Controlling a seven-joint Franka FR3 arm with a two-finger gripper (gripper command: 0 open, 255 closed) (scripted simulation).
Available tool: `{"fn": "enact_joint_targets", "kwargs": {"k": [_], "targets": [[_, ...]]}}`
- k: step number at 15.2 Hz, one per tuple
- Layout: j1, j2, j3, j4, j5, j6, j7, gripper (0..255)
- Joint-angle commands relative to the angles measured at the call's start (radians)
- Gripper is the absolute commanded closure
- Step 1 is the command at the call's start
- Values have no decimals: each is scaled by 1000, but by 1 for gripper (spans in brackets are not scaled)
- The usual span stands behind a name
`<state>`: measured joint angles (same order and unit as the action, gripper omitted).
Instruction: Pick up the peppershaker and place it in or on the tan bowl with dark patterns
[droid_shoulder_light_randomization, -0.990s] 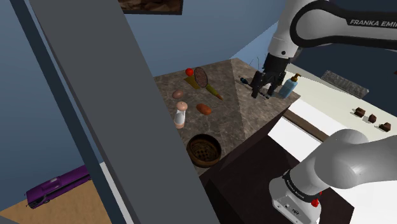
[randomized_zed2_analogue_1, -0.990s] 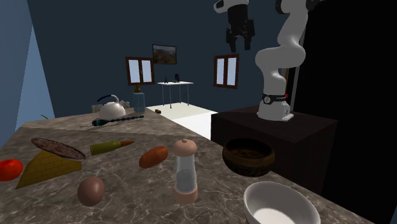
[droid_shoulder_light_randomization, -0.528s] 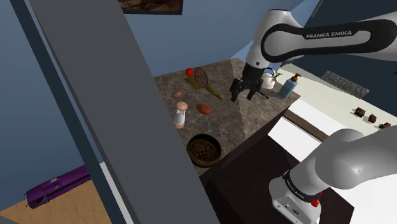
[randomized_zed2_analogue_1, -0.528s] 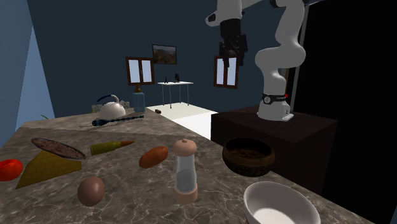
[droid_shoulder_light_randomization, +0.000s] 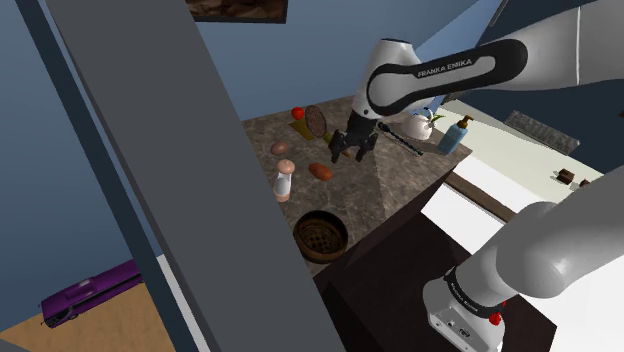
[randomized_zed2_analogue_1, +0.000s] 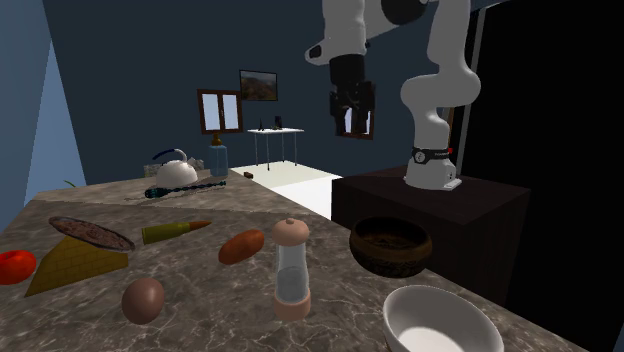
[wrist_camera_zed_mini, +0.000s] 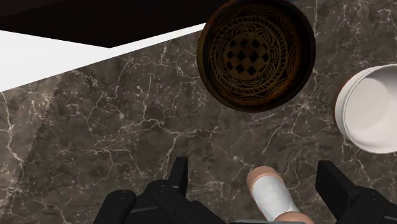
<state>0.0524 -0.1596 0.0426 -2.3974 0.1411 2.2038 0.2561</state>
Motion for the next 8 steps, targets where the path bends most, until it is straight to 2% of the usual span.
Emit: {"fn": "enact_joint_targets", "kwargs": {"k": [1,8], "targets": [[5,80,6,37,9,61,5,0],[22,341,21,204,29,206,26,0]]}}
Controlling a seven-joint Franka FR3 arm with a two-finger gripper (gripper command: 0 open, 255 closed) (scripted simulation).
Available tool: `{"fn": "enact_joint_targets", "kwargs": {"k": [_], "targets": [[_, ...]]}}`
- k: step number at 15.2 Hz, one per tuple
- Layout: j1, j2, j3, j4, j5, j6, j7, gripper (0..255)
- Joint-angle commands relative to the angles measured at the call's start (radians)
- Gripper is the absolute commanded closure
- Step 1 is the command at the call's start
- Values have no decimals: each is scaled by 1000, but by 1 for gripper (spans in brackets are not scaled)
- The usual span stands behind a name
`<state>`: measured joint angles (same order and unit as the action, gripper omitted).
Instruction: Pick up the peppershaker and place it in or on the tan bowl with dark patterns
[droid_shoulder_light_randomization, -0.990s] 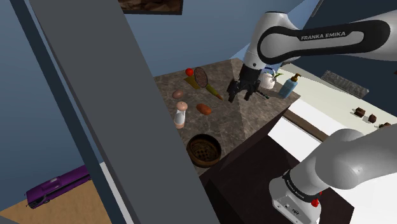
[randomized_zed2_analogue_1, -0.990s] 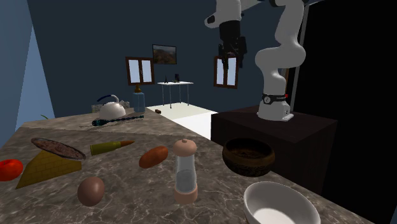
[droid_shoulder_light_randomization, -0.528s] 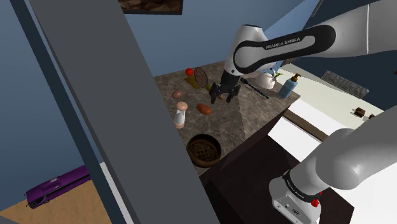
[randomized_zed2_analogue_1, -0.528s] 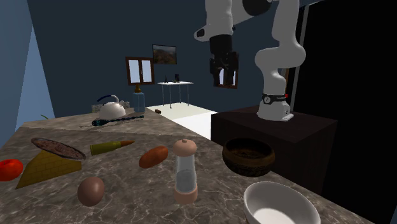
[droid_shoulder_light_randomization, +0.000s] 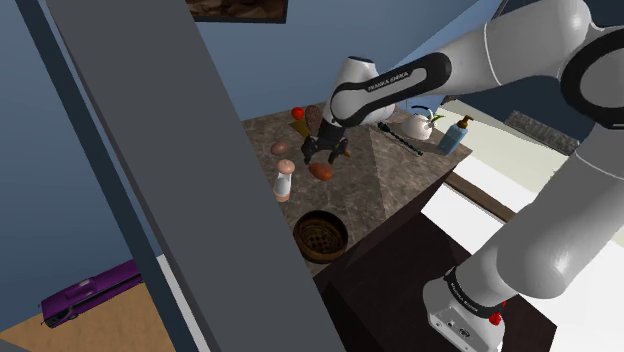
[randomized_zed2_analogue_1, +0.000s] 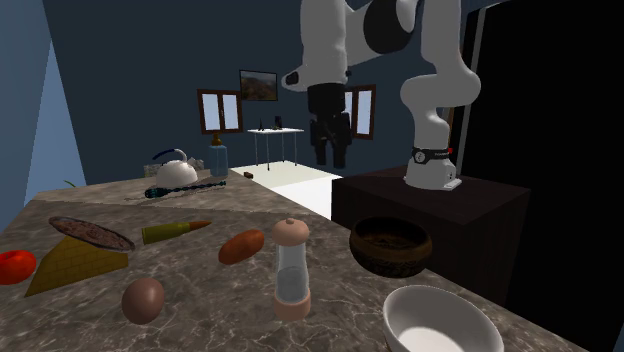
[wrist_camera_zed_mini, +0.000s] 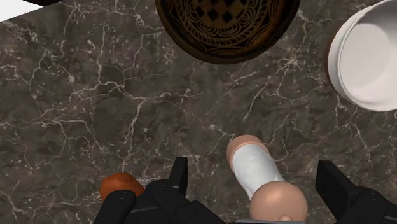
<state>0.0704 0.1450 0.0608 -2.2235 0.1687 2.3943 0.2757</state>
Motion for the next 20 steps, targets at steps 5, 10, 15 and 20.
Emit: {"fn": "enact_joint_targets", "kwargs": {"k": [5,10,15,20], "targets": [[16,220,8,188,5,79,25,0],[27,355,10,315,5,112,39,0],[32,411,12,328,7,155,37,0],[33,429,13,334,8,168,37,0]]}}
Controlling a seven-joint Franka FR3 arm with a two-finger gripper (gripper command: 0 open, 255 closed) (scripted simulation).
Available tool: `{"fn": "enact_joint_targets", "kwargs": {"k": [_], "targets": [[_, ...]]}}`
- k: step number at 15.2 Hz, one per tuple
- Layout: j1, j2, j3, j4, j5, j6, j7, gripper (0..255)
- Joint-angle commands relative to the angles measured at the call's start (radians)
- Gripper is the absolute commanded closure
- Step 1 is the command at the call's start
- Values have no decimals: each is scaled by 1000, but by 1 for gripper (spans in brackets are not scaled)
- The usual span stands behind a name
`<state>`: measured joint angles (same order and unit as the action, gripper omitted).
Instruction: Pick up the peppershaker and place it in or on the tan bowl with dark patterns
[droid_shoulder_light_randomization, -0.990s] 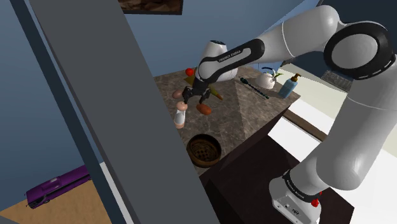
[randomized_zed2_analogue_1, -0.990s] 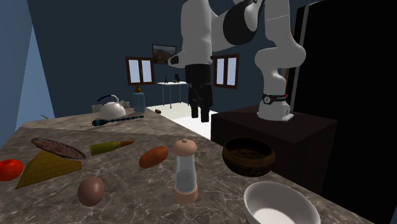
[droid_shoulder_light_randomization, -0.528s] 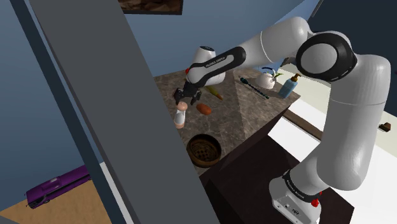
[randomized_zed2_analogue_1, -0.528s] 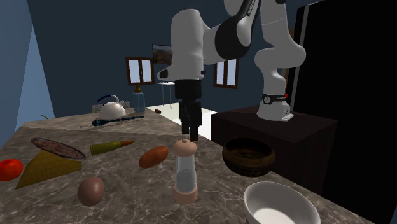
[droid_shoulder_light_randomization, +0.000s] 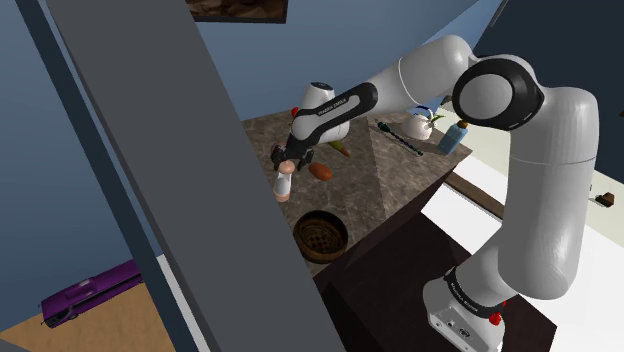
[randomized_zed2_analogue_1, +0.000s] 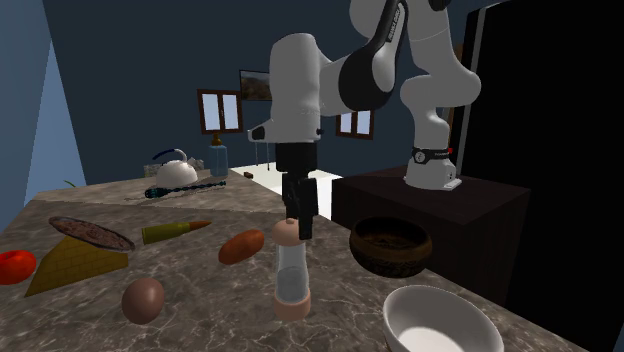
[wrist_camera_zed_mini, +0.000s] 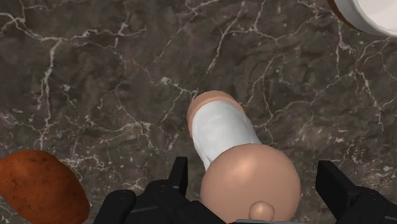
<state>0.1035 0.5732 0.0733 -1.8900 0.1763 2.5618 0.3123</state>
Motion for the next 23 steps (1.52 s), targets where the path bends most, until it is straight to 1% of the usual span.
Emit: {"fn": "enact_joint_targets", "kwargs": {"k": [1,4,5,14,23], "targets": [[0,1,0,0,0,1,0,0],[0,1,0,0,0,1,0,0],[0,1,0,0,0,1,0,255],[0,1,0,0,0,1,0,255],[2,-87,-5,-1,-8,-85,16,255]]}}
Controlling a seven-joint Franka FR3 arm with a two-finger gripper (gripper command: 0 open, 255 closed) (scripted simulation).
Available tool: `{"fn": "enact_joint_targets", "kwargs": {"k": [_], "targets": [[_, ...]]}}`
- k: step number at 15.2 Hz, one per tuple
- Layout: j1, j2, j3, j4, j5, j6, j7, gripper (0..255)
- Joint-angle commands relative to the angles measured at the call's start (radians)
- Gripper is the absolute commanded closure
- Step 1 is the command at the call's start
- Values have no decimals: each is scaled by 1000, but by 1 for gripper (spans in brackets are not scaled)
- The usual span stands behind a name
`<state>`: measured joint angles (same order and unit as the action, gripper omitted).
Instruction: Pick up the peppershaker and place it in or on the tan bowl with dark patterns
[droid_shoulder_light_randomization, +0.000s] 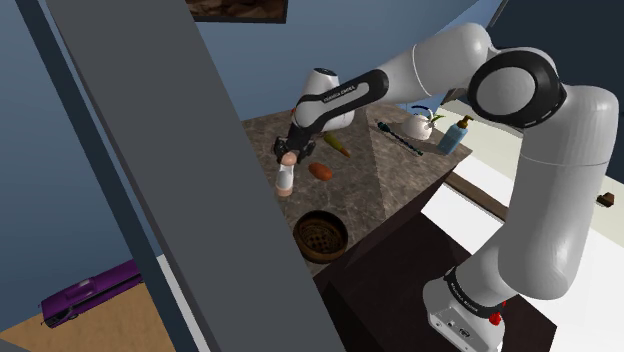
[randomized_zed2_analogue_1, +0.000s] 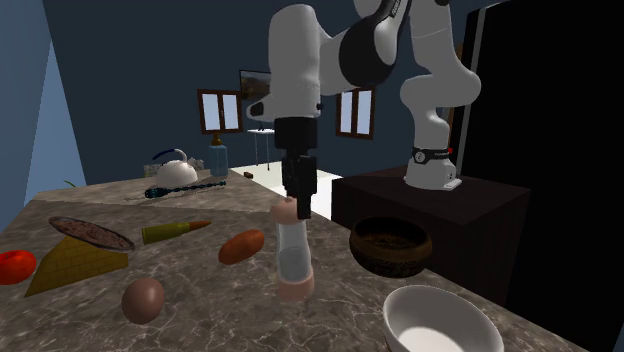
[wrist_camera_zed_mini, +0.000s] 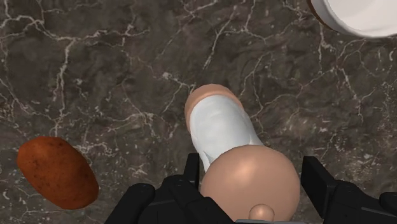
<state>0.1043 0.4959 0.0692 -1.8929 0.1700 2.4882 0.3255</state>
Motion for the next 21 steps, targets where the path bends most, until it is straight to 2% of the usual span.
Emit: {"fn": "enact_joint_targets", "kwargs": {"k": [1,21], "targets": [[1,-19,-1,2,-2,-21,5,255],[1,-170,-8,67,-20,-236,40,255]]}}
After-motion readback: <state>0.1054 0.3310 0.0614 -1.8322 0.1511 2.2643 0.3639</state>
